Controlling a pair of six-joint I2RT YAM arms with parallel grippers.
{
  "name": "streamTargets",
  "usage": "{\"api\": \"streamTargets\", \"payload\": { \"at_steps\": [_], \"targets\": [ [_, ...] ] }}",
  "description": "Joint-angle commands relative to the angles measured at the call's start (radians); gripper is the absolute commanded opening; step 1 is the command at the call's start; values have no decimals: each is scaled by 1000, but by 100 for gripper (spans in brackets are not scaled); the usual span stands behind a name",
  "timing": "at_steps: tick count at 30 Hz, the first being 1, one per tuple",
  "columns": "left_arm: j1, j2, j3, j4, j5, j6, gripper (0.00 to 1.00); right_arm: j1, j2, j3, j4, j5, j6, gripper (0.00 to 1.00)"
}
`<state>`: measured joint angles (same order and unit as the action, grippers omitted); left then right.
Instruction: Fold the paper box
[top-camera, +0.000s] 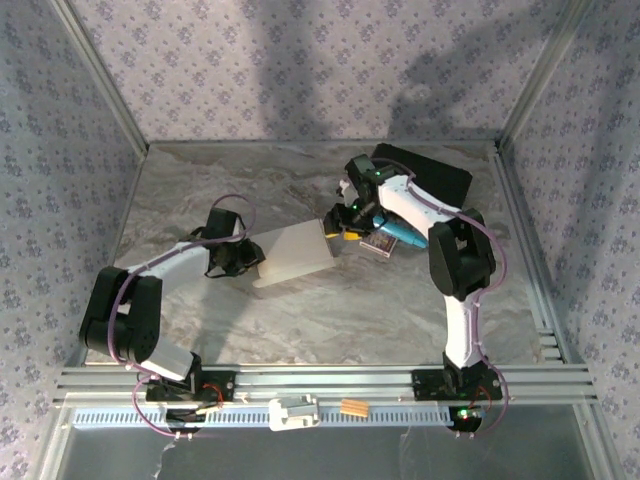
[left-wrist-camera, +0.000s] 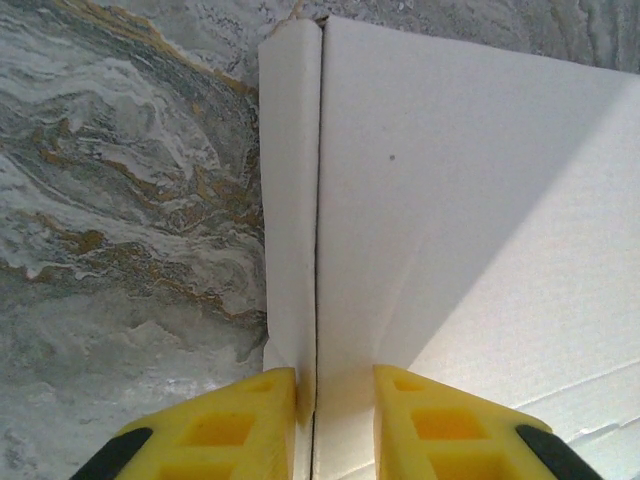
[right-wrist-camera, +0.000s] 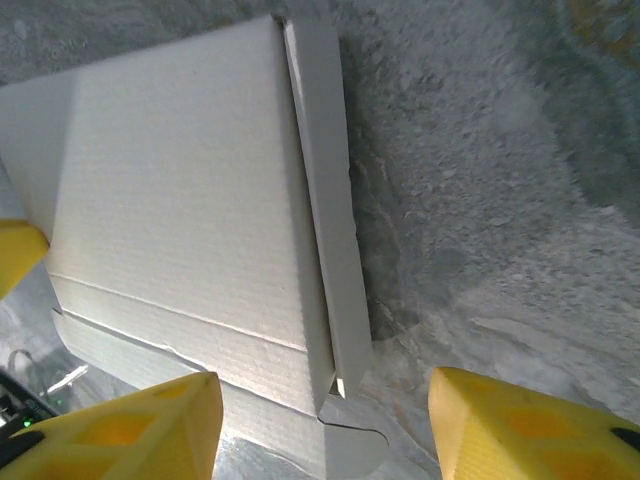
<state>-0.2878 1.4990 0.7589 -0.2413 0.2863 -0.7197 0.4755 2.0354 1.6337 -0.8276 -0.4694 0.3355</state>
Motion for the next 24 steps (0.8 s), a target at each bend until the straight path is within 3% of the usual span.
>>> {"api": "streamTargets", "payload": {
  "at_steps": [1, 3, 9, 16, 24],
  "targets": [
    [11, 3, -48, -54, -21, 18, 22, 4, 19, -35, 48, -86, -35, 68],
    [19, 0, -64, -50, -24, 9, 20, -6, 35, -49, 61, -108, -32, 73],
    [52, -32, -141, 3, -5, -21, 13, -17, 52, -102, 156, -284, -30, 77],
    [78, -27, -167, 6, 7, -16, 11, -15, 100, -117, 180, -379, -58, 80],
    [96, -24, -198, 17, 18, -32, 10, -6, 127, -111, 291, -474, 14, 76]
  ]
}}
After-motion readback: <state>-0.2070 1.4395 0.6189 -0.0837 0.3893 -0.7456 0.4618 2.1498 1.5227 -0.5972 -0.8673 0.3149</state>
